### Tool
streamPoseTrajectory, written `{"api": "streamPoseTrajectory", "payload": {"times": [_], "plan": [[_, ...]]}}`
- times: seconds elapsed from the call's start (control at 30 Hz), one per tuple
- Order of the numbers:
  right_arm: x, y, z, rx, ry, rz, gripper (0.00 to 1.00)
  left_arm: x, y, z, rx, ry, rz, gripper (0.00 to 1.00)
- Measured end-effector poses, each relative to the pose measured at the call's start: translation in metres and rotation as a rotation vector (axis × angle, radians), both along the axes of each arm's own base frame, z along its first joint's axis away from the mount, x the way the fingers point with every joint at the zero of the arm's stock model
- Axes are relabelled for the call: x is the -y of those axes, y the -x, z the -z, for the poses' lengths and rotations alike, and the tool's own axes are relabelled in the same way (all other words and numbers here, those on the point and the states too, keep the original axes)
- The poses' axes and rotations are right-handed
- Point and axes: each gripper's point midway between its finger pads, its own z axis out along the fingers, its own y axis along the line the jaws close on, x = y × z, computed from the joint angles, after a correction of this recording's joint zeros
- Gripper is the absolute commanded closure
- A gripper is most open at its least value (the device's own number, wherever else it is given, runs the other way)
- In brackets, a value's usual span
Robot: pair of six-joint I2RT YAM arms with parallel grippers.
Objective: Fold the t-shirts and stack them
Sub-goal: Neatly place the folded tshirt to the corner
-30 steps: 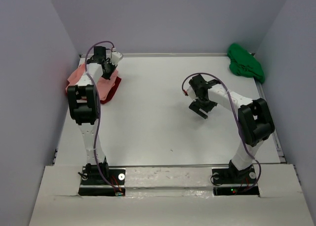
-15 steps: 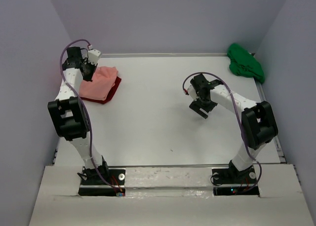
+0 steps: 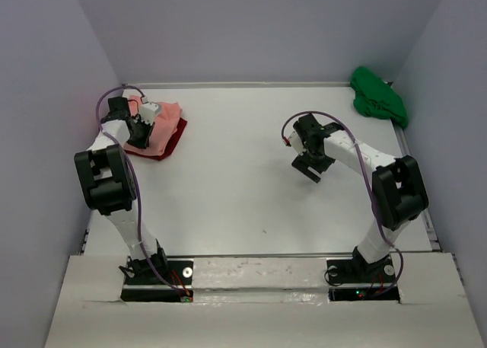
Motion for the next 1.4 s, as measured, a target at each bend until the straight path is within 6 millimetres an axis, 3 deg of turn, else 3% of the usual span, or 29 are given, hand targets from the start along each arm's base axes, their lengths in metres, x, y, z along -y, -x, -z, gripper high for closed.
{"api": "streamPoseTrajectory", "payload": {"times": [0.2, 0.5, 0.6, 0.73, 0.93, 1.03, 1.1, 1.4], "plan": [[0.001, 0.000, 0.005, -0.014, 0.009, 0.000, 0.15, 0.003, 0.002, 0.033, -0.036, 0.024, 0.007, 1.00], [0.002, 0.001, 0.010, -0.031, 0.023, 0.002, 0.15, 0.003, 0.005, 0.030, 0.002, 0.005, 0.021, 1.00], [0.002, 0.002, 0.010, -0.032, 0.024, 0.002, 0.15, 0.007, 0.015, 0.022, -0.030, 0.016, 0.030, 1.00], [0.002, 0.002, 0.010, -0.033, 0.024, 0.002, 0.15, 0.009, 0.016, -0.016, -0.014, 0.024, 0.043, 1.00], [0.002, 0.002, 0.009, -0.032, 0.023, 0.004, 0.15, -0.003, -0.002, -0.114, 0.210, -0.035, 0.027, 1.00], [0.002, 0.002, 0.009, -0.031, 0.023, 0.005, 0.15, -0.017, -0.005, -0.129, 0.252, -0.050, -0.006, 1.00], [0.002, 0.001, 0.009, -0.031, 0.023, 0.005, 0.15, -0.029, -0.004, -0.122, 0.235, -0.047, -0.036, 1.00], [0.002, 0.001, 0.009, -0.031, 0.022, 0.005, 0.15, -0.092, 0.004, -0.040, 0.066, -0.009, -0.181, 1.00]]}}
